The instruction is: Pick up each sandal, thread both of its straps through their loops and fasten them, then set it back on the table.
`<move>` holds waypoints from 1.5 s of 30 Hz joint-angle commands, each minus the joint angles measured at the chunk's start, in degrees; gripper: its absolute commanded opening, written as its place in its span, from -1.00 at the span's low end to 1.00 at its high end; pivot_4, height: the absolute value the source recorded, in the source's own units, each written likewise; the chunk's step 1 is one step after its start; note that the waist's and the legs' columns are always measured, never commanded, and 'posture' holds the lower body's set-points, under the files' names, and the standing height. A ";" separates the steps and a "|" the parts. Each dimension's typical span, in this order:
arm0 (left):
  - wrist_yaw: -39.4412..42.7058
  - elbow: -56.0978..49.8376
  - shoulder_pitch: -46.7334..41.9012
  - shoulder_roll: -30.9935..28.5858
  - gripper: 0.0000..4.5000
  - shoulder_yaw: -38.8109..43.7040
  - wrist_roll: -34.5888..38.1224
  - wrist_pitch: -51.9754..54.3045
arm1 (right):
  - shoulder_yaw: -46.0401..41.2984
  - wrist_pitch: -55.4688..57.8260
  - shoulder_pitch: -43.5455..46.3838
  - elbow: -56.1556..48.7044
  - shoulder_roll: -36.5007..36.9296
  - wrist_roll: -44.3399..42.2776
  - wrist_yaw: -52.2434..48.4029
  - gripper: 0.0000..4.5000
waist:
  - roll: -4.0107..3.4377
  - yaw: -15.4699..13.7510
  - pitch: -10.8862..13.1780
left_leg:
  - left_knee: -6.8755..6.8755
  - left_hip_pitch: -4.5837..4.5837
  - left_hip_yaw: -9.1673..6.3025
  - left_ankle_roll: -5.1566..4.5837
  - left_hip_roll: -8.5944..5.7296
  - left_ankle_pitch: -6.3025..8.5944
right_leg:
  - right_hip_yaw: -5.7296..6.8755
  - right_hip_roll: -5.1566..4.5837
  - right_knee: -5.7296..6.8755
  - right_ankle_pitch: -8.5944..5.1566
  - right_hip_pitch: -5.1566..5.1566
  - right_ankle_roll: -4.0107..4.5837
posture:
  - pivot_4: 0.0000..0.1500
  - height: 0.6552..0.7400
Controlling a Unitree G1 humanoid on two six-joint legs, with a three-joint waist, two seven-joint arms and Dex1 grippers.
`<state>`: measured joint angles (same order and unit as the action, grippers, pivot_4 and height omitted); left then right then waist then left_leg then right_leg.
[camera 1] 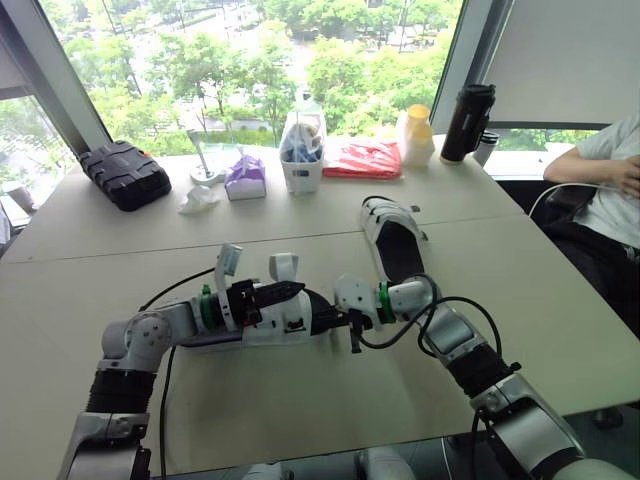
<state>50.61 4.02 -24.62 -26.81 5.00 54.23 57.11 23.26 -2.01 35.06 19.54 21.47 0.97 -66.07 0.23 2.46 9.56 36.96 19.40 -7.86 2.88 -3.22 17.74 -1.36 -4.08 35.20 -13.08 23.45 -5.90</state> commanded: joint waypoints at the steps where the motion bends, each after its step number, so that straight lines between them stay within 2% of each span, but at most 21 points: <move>1: 1.62 0.58 -1.17 -0.25 -0.99 -0.70 -1.61 -0.54 | 2.91 1.81 -1.97 2.27 0.89 3.22 -0.44 -1.00 | 0.00 -0.02 0.00 | 0.00 0.00 0.00 0.00 0.00 0.00 | 0.00 0.00 0.00 0.00 0.00 -0.01 | 1.00 1.00; 14: 8.61 0.37 -0.81 -1.63 -0.99 -4.87 -8.82 -4.74 | 3.04 2.13 -2.24 1.69 0.89 3.23 -0.39 -1.00 | 0.00 -0.04 0.00 | 0.00 0.00 0.00 0.00 0.00 0.00 | 0.00 -0.01 0.00 -0.01 -0.01 -0.02 | 1.00 1.00; 24: 12.35 2.19 -0.96 -0.74 -0.99 -7.97 -16.47 -16.05 | 3.17 2.33 -2.46 1.33 0.90 3.18 -0.54 -1.00 | -0.01 -0.07 -0.01 | -0.01 -0.01 0.00 0.00 0.00 0.00 | 0.00 -0.02 0.00 -0.02 -0.02 -0.02 | 1.00 1.00; 36: 17.35 6.87 -2.86 0.13 -0.99 -9.31 -21.85 -24.49 | 3.24 2.50 -2.48 1.24 0.80 3.25 -0.46 -1.00 | -0.01 -0.04 -0.01 | -0.01 0.00 0.00 -0.01 0.00 0.00 | 0.00 -0.01 0.00 -0.02 -0.01 -0.03 | 1.00 1.00; 45: 21.73 11.46 -3.02 1.37 -0.99 -9.82 -25.91 -34.97 | 3.32 2.60 -2.50 1.10 0.67 3.24 -0.38 -1.00 | -0.02 -0.04 -0.01 | -0.02 -0.01 0.00 -0.01 0.00 0.00 | 0.00 -0.01 -0.01 -0.03 -0.01 -0.04 | 1.00 1.00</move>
<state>71.78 13.99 -27.83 -25.42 -3.74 30.39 23.78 23.28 -1.56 34.66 18.72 21.60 1.02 -65.89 0.21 2.42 9.55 36.95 19.39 -7.86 2.88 -3.22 17.74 -1.35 -4.09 35.20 -13.11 23.44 -5.95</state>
